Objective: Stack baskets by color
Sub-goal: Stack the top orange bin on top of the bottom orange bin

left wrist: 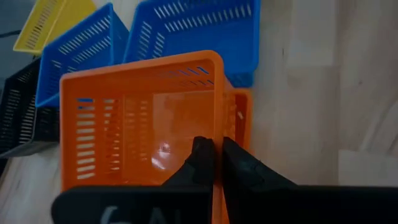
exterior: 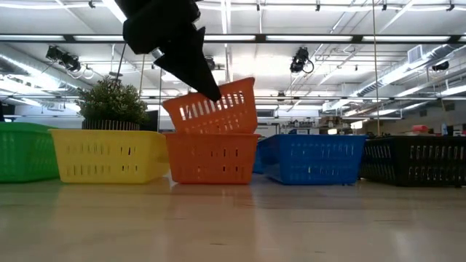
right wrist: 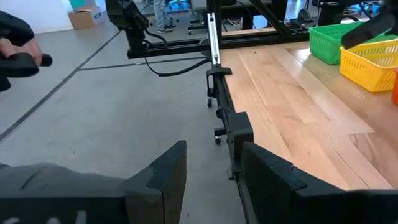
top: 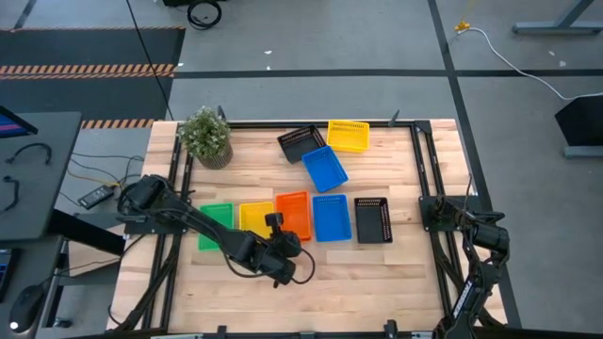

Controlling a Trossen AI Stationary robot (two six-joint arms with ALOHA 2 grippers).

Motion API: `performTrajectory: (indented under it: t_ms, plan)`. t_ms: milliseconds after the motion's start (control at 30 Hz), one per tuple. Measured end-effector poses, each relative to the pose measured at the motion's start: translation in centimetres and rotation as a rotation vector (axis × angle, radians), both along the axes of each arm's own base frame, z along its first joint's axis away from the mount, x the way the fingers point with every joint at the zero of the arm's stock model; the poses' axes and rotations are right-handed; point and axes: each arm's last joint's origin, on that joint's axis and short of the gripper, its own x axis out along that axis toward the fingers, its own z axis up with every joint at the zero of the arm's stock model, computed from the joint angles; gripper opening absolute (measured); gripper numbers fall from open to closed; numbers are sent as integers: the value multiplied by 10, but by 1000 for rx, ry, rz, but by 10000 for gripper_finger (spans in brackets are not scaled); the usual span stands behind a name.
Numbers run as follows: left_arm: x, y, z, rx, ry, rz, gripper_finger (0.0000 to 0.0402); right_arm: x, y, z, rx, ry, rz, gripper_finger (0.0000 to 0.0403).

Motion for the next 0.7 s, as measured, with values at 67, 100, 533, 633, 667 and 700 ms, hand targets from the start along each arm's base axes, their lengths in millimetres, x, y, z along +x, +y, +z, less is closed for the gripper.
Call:
performTrajectory:
  t_ms: [67, 100, 533, 633, 667, 700]
  plan:
    - [0, 0, -2, 0, 7, 0, 15, 0, 0, 0, 0, 0, 0, 159]
    - [0, 0, -2, -7, 10, -2, 15, 0, 0, 0, 0, 0, 0, 159]
    - [3, 4, -3, -110, 34, -5, 25, 0, 0, 0, -2, 1, 1, 159]
    - [4, 6, -3, -120, 33, 0, 50, 0, 0, 0, -2, 1, 1, 159]
    - [5, 6, -3, -130, 36, -3, 62, 0, 0, 0, -3, 1, 1, 159]
    - [5, 7, -3, -141, 39, -5, 75, 0, 0, 0, -3, 1, 1, 159]
